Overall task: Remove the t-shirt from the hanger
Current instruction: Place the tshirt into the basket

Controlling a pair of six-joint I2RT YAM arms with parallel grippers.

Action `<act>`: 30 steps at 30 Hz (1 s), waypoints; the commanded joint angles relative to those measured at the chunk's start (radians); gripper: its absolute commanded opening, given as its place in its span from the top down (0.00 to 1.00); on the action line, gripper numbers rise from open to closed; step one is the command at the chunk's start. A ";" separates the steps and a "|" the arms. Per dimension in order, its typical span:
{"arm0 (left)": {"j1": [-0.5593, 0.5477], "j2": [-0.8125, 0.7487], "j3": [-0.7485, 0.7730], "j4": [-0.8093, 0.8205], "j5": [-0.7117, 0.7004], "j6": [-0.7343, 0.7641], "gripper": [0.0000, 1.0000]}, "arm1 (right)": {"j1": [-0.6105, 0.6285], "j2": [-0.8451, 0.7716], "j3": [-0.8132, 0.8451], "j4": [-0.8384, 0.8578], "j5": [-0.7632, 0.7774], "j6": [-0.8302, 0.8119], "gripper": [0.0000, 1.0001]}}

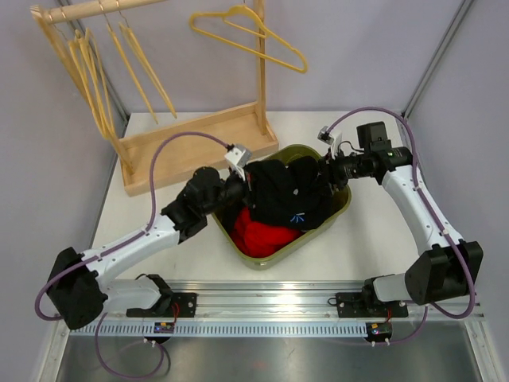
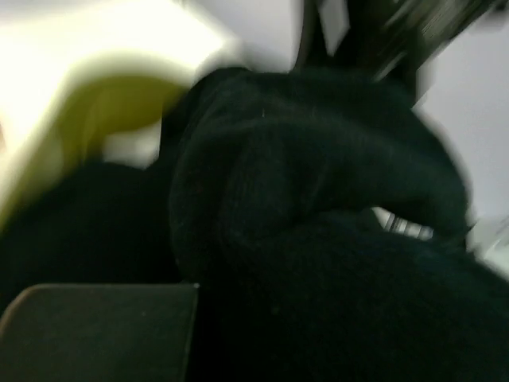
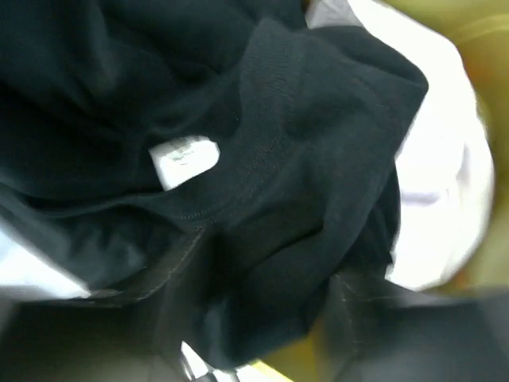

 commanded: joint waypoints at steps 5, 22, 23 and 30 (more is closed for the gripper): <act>0.003 0.052 -0.257 0.157 -0.045 -0.123 1.00 | -0.025 -0.159 0.064 -0.019 0.348 -0.093 0.10; -0.027 -0.088 -0.127 -0.162 -0.048 -0.005 0.22 | -0.231 -0.266 -0.079 0.020 0.194 0.036 0.06; -0.027 -0.110 -0.091 -0.262 -0.059 0.030 0.17 | -0.231 -0.268 -0.086 0.023 0.194 0.041 0.06; -0.028 -0.124 0.257 -0.789 -0.188 0.164 0.01 | -0.234 -0.282 -0.110 0.043 0.184 0.062 0.06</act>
